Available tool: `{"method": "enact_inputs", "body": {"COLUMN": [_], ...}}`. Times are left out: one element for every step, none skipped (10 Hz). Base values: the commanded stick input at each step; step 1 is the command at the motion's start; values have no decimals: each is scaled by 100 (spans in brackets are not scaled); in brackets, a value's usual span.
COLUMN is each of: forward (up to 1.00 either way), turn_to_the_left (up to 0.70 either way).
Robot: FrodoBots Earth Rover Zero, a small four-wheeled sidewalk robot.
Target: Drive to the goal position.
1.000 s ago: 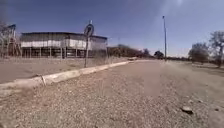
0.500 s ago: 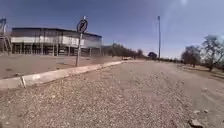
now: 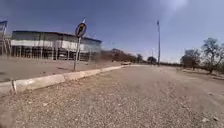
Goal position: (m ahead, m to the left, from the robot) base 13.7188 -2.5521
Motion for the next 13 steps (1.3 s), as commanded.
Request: {"method": "enact_inputs", "body": {"forward": [85, 85, 85, 85, 85, 85, 85, 85, 85, 85, 85, 85, 85], "turn_to_the_left": [-27, -27, -27, -27, -27, -27, -27, -27, -27, -27, -27, -27, -27]}}
